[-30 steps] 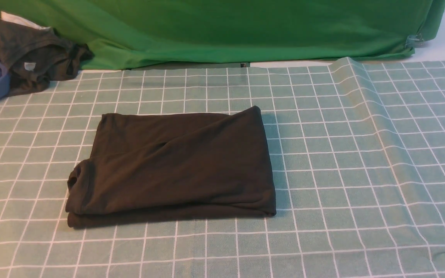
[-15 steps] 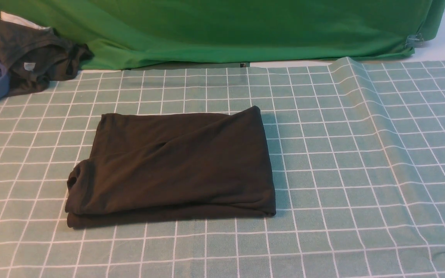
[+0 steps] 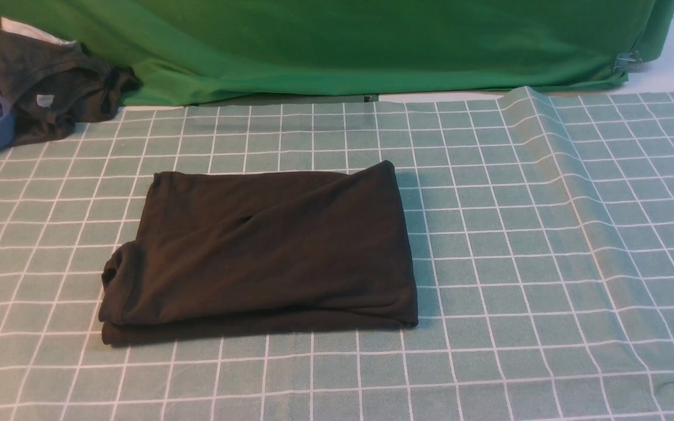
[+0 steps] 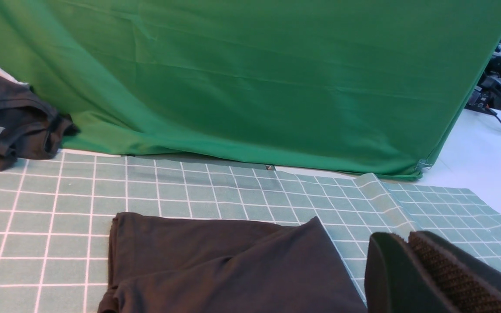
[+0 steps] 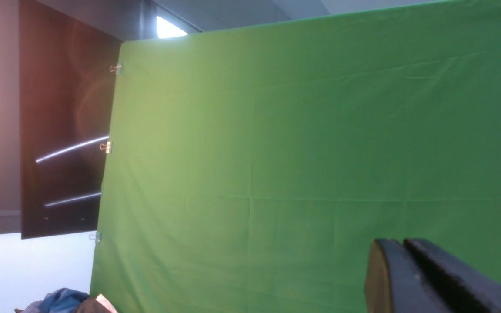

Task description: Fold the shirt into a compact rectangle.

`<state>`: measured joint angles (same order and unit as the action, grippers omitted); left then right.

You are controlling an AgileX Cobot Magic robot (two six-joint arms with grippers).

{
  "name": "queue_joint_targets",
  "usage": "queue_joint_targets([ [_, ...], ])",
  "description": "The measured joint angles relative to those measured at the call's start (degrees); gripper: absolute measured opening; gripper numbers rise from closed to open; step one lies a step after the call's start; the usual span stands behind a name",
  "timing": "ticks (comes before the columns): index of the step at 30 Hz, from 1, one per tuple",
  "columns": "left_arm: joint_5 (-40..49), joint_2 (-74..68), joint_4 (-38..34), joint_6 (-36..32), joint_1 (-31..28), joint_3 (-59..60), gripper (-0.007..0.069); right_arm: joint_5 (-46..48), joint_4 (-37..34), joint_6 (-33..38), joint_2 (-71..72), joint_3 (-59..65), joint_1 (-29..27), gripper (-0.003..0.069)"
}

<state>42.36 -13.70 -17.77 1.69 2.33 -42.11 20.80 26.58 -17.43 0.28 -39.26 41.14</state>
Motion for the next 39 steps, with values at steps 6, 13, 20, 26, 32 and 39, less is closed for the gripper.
queue_joint_targets([
  [6,0.00,0.00,-0.20,-0.13,0.00,0.00,0.0012,-0.05,0.00,-0.06,0.00,0.07,0.00,0.0058],
  [13,0.00,0.00,-0.20,-0.13,0.00,0.00,0.0012,-0.05,0.00,-0.06,0.00,0.11,0.00,0.0077],
  [20,0.00,-0.01,-0.20,-0.30,0.00,0.00,0.0012,-0.12,0.00,-0.06,0.00,0.29,0.00,0.0090],
  [26,-0.12,-0.06,2.90,-7.00,0.00,0.02,0.0012,-0.24,0.00,-0.06,0.00,0.29,0.00,0.0105],
  [32,-13.44,1.26,6.66,-10.06,0.00,9.24,0.0012,-0.24,0.00,-0.06,0.00,0.36,0.00,0.0122],
  [39,-28.46,10.22,10.59,-10.46,0.00,29.52,0.0012,-0.24,0.00,-0.06,0.00,0.36,0.00,0.0139],
])
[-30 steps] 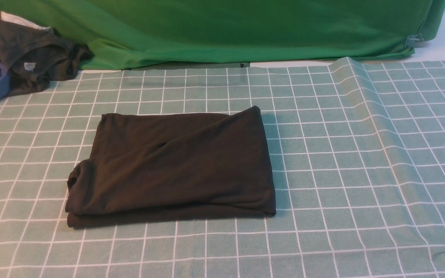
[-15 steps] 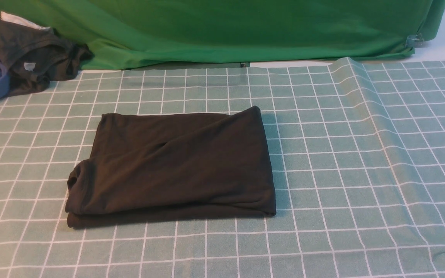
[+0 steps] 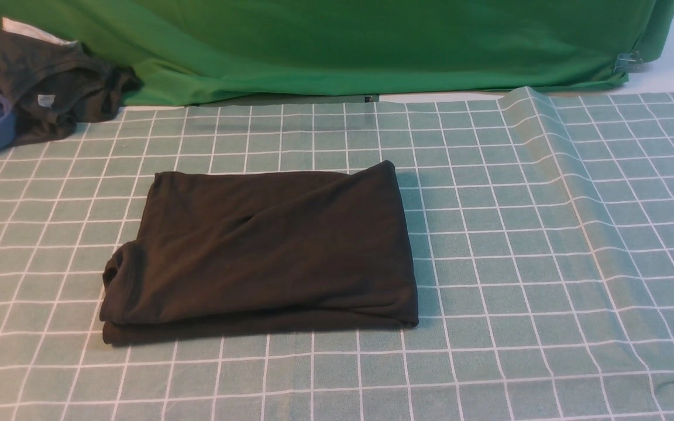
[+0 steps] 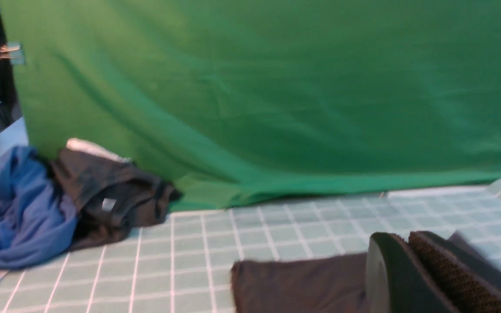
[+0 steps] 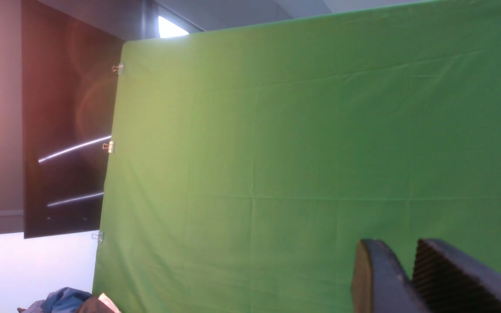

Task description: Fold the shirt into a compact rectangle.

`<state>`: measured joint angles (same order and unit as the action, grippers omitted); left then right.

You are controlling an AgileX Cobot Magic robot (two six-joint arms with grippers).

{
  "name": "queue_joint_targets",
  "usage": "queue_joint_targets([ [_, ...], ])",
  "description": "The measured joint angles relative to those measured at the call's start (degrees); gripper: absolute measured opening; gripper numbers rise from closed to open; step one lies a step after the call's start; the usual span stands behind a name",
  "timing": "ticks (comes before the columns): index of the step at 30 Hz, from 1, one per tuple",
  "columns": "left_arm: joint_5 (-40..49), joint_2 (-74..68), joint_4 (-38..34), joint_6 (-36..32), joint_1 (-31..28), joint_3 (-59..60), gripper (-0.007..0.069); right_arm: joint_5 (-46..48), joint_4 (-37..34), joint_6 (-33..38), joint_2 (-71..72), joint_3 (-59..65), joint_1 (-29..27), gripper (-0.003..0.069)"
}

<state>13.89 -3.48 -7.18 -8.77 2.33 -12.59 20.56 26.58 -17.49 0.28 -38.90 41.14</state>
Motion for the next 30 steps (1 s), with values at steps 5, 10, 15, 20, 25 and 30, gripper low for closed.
queue_joint_targets([
  [5,-1.41,3.24,3.56,-0.12,0.00,9.43,0.0012,0.00,0.00,0.00,0.00,0.00,0.00,0.0145],
  [10,-1.53,3.48,4.12,0.91,0.00,12.86,0.0012,0.00,0.00,0.00,0.00,0.00,0.00,0.0153],
  [15,-2.66,3.48,4.16,2.66,0.00,12.86,0.0012,0.00,0.00,0.00,0.00,0.00,0.00,0.0164],
  [20,-1.00,3.48,4.09,3.34,0.00,12.86,0.0012,0.00,0.00,0.00,0.00,0.00,0.00,0.0174],
  [25,-1.00,3.48,2.93,3.68,0.00,12.86,0.0012,0.00,0.00,0.00,0.00,0.00,0.00,0.0184],
  [30,-0.89,3.48,2.88,3.71,0.00,12.86,0.0012,0.00,0.00,0.00,0.00,0.00,0.00,0.0194],
])
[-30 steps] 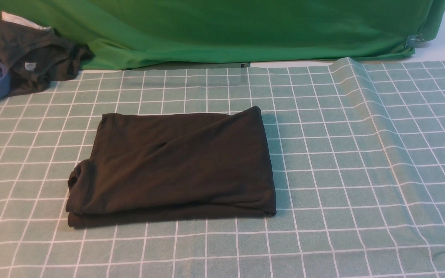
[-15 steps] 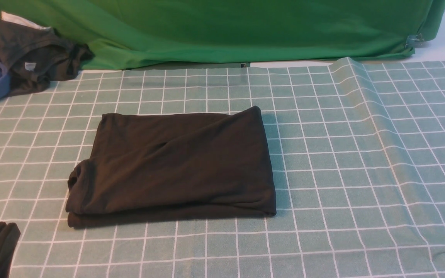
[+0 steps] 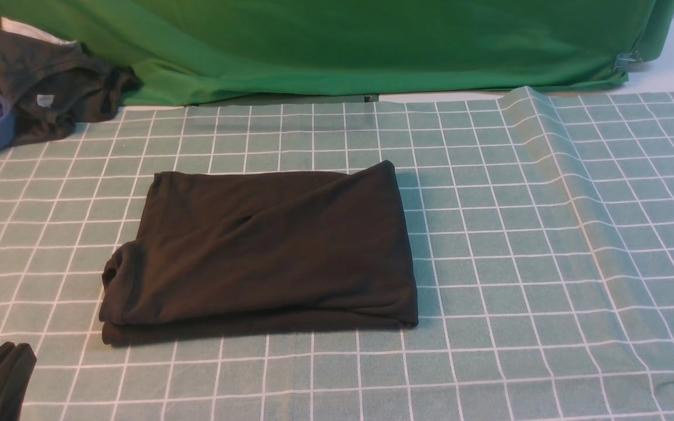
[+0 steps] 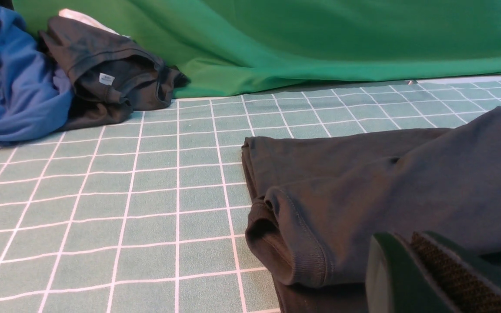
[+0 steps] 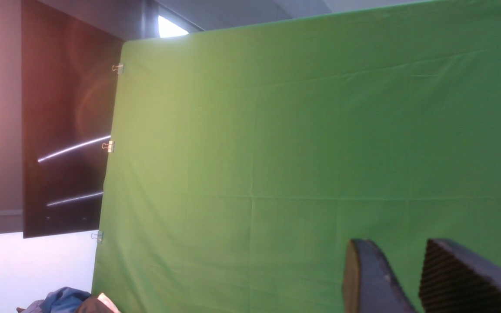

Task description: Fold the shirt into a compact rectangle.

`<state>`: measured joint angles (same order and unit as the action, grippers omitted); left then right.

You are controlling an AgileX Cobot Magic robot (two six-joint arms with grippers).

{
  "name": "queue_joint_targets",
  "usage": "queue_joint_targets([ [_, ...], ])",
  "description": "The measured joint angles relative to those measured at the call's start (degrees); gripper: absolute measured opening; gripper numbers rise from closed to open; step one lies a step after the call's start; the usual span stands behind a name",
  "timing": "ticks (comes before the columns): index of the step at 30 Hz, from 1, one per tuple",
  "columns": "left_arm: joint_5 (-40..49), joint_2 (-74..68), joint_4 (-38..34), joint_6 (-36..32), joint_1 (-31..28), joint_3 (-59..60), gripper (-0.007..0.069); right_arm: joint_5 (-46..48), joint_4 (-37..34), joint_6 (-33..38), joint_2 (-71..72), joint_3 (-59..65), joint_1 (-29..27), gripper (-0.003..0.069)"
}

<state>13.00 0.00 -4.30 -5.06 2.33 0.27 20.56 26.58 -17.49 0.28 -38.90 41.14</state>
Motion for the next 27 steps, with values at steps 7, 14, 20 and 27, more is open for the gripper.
queue_joint_targets([
  [7,0.07,0.00,-0.04,0.00,0.00,0.00,0.0012,0.00,0.00,0.00,0.00,0.00,0.00,0.0205],
  [14,0.07,0.00,-0.04,0.00,0.00,0.00,0.0013,0.00,0.00,0.00,0.00,0.00,0.00,0.0218],
  [20,0.09,0.00,0.08,0.00,0.00,0.00,0.0013,-0.51,-0.06,0.00,0.00,0.00,0.00,0.0235],
  [27,0.14,0.00,0.20,0.00,0.00,0.00,0.0013,-2.95,-11.68,9.85,0.00,3.41,0.24,0.0236],
])
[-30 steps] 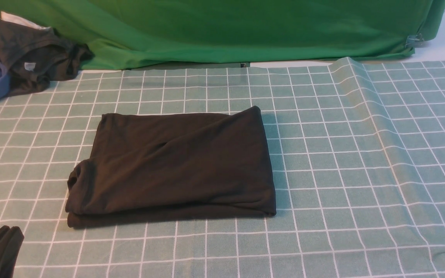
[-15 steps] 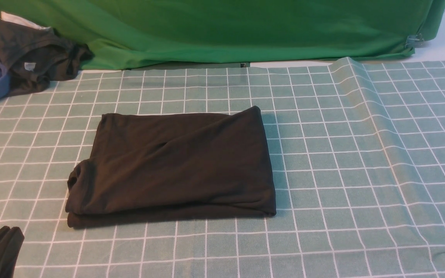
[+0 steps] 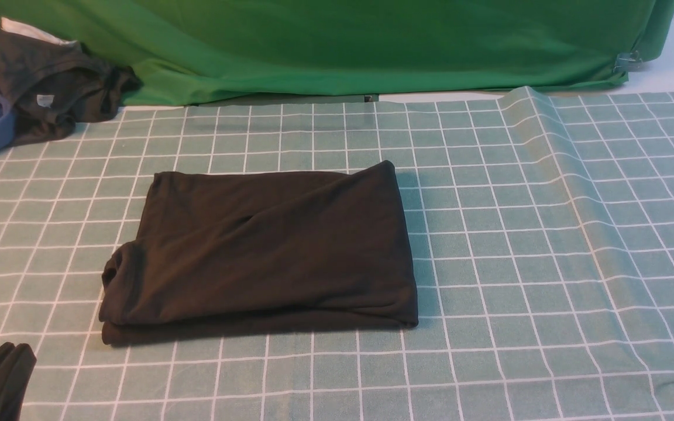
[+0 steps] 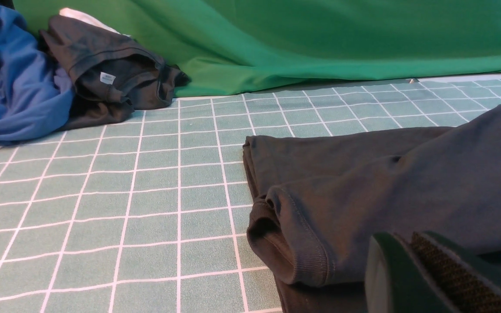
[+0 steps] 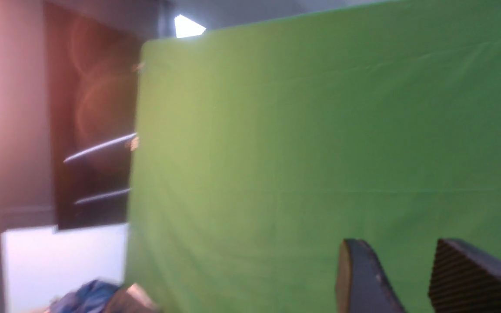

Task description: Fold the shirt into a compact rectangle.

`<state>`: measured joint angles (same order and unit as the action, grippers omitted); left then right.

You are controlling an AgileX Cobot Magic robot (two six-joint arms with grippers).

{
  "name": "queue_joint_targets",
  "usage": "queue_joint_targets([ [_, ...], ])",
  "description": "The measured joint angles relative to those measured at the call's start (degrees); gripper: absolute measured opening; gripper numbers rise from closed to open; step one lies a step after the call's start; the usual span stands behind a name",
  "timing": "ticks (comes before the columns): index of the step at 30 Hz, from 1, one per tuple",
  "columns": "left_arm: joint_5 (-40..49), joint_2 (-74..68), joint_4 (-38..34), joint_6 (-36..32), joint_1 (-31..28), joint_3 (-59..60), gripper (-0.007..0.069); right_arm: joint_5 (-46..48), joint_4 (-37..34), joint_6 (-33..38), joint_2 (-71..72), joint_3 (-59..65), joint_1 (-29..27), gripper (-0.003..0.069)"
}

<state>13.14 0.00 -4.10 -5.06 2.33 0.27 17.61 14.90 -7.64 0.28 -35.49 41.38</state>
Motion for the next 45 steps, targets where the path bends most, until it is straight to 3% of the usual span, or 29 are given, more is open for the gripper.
queue_joint_targets([
  [4,0.00,0.00,0.12,0.00,0.00,0.00,0.0013,-4.09,-9.22,9.40,0.00,4.24,0.51,0.0236],
  [16,0.06,0.00,0.24,0.00,0.00,0.00,0.0013,-8.25,-12.13,11.08,-0.10,11.84,0.20,0.0237],
  [19,0.13,0.00,0.24,0.00,0.00,0.00,0.0013,-9.02,-12.13,10.53,-0.10,13.59,-2.96,0.0237],
  [29,0.17,0.00,0.24,0.00,0.00,0.00,0.0013,-9.58,-12.13,9.15,-0.28,26.72,-30.15,0.0237],
  [33,0.17,0.00,0.24,0.00,0.00,0.00,0.0013,-9.18,-12.13,9.15,-0.27,34.15,-37.71,0.0237],
  [37,0.17,0.00,0.24,0.00,0.00,0.00,0.0013,-4.27,-12.13,9.13,-0.32,35.91,-41.88,0.0237],
  [45,0.17,0.00,0.38,0.00,0.00,0.00,0.0013,-3.59,-12.13,9.13,-0.32,36.09,-43.19,0.0237],
])
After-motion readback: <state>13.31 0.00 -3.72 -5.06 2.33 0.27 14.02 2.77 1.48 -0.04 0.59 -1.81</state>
